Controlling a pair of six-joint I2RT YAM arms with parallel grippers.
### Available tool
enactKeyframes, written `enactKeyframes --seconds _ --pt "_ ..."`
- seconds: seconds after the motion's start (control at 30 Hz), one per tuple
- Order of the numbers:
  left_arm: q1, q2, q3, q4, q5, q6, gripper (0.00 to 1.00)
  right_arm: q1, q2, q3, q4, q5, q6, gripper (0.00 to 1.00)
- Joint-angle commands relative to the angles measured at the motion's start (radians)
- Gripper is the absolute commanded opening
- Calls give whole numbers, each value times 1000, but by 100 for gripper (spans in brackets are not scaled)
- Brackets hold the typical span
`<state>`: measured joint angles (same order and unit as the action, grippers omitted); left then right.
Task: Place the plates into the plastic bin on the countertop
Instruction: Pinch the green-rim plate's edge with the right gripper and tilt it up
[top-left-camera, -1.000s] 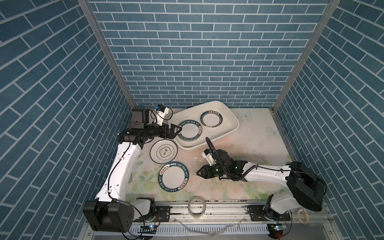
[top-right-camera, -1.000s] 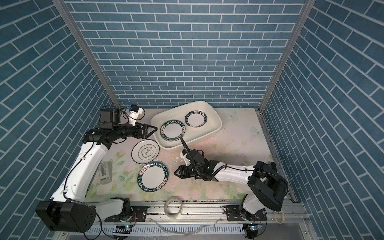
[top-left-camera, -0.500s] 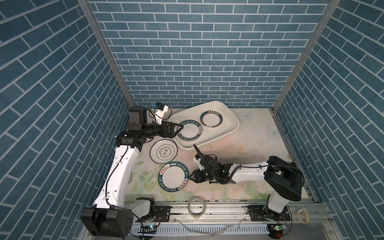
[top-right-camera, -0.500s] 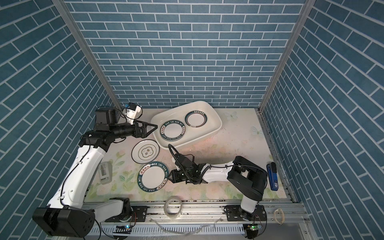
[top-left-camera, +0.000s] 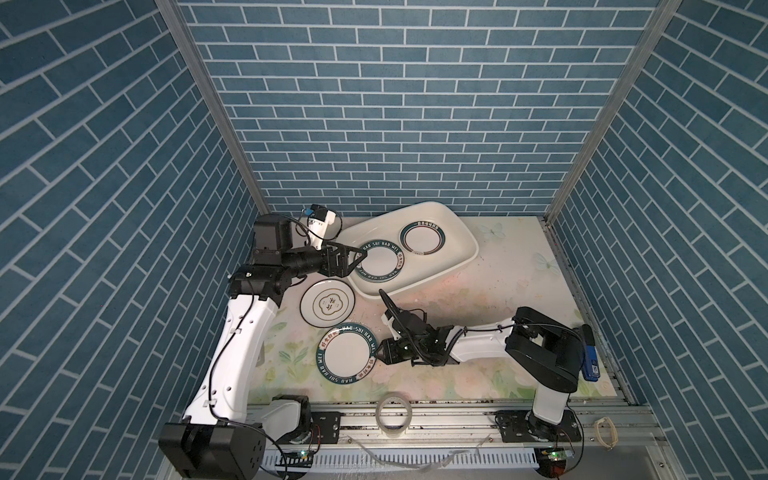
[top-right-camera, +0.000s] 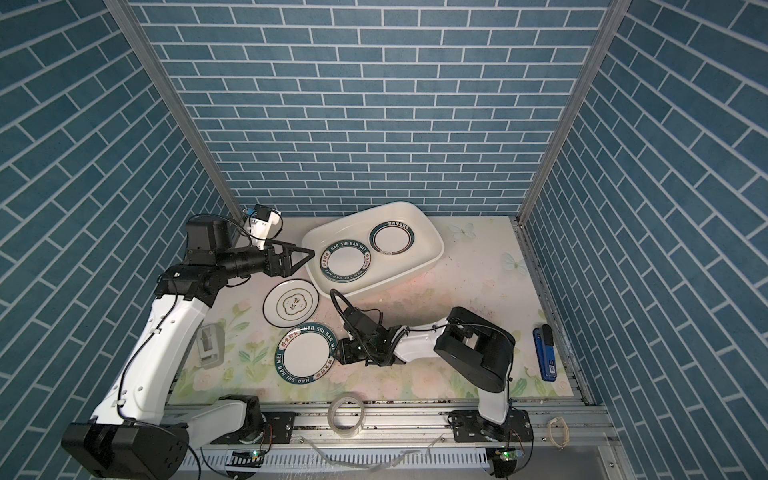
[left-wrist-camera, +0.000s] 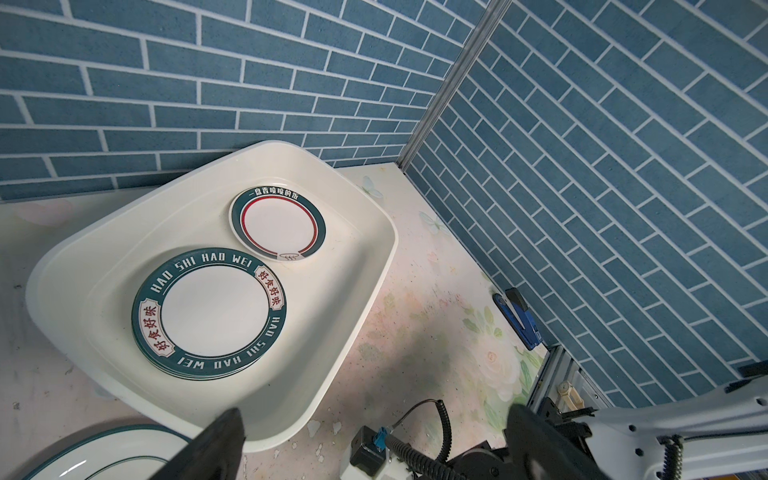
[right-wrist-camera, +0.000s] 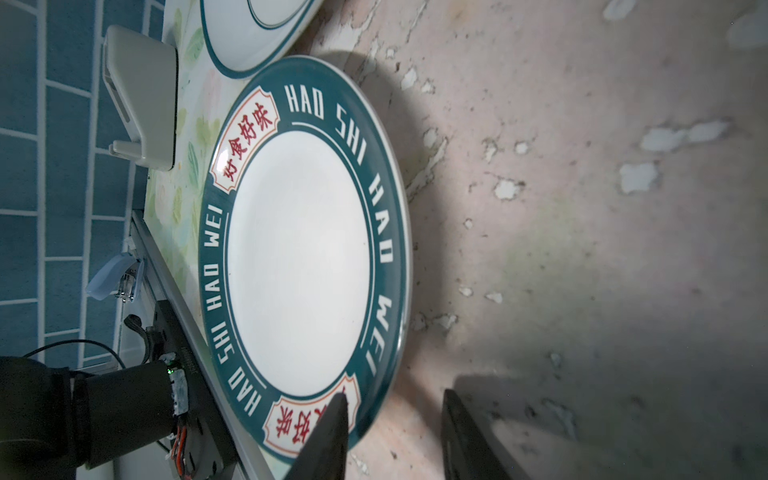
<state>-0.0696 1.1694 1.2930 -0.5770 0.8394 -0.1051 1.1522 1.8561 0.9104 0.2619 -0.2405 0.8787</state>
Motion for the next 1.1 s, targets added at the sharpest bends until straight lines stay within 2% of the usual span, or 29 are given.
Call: enactKeyframes --seconds 0.0,0.33,1.07 --pt "5 -15 -12 24 23 -6 100 6 38 46 8 -13 14 38" --pt "5 -22 -20 30 27 -13 100 -1 85 80 -16 -10 20 33" --pt "5 -43 -30 40 42 -28 100 -21 67 -8 80 9 78 4"
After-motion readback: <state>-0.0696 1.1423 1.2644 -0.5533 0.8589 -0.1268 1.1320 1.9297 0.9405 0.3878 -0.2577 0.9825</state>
